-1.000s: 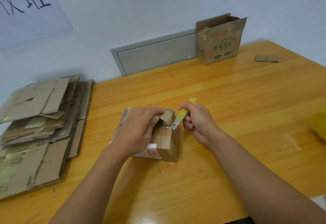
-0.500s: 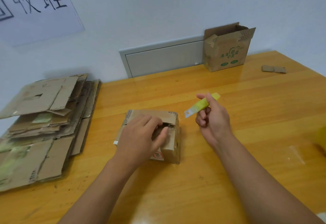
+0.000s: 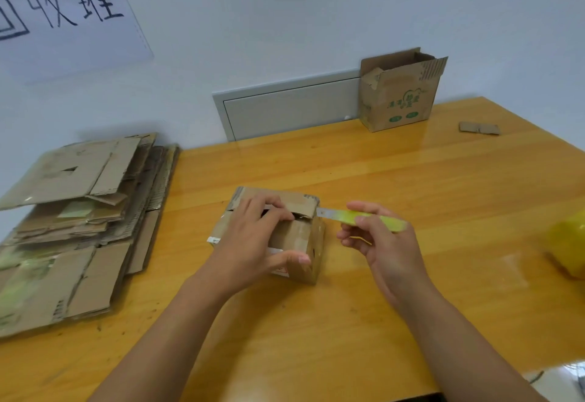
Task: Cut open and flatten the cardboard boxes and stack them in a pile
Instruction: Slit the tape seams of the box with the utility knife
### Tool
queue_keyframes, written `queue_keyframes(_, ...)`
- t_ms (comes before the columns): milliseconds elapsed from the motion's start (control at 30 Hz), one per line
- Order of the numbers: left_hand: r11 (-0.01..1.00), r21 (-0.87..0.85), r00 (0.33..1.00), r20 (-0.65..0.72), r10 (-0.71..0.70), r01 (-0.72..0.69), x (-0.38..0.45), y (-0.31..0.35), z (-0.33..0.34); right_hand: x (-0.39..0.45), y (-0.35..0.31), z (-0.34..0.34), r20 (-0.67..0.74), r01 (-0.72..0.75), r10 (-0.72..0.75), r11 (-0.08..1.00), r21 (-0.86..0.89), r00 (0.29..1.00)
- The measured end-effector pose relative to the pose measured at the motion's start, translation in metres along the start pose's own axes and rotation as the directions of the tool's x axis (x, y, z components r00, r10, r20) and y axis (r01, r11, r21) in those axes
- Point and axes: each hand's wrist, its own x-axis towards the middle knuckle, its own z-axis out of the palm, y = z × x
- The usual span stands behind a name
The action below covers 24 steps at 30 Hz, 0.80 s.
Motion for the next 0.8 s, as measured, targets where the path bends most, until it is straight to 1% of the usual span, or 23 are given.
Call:
queue_keyframes(67,1.000,0.001,1.000,-0.013,0.018,-0.018,0.000,0.001,0.001,-0.010,0.006,-0.001,-0.045,-0.027,0.029,0.999,0.039,0.999)
queue_keyframes(100,1.000,-0.004,1.000,0.012,-0.002,0.002,0.000,0.001,0.001,-0.013,0.009,0.000,-0.055,-0.036,0.039,0.998,0.055,0.998)
queue_keyframes(167,0.996,-0.021,0.991,0.100,-0.085,0.087,0.000,0.004,-0.001,-0.017,0.011,0.004,-0.057,-0.045,0.048,0.998,0.053,0.997)
queue_keyframes(233,0.991,-0.015,0.980,0.154,-0.127,0.130,0.001,0.006,-0.002,-0.019,0.013,0.006,-0.056,-0.048,0.049,0.999,0.024,0.997)
queue_keyframes(333,0.993,0.016,0.969,0.217,-0.122,0.121,0.002,0.009,-0.005,-0.024,0.016,0.005,-0.064,-0.023,0.020,0.999,-0.046,0.998)
queue_keyframes(433,0.991,-0.021,0.956,0.266,-0.125,0.135,0.003,0.007,-0.011,-0.028,0.021,0.003,-0.039,0.015,-0.020,0.993,-0.116,0.999)
queue_keyframes(533,0.988,-0.046,0.955,0.264,-0.133,0.151,0.007,0.007,-0.013,-0.028,0.025,0.003,-0.009,0.030,-0.032,0.985,-0.172,0.999)
queue_keyframes(700,0.983,-0.045,0.959,0.232,-0.163,0.178,0.010,0.011,-0.007,-0.027,0.027,0.004,-0.008,0.020,-0.022,0.986,-0.164,1.000)
queue_keyframes(800,0.987,-0.045,0.948,0.288,-0.134,0.153,0.010,0.010,-0.012,-0.027,0.028,0.004,-0.014,0.015,-0.017,0.987,-0.160,1.000)
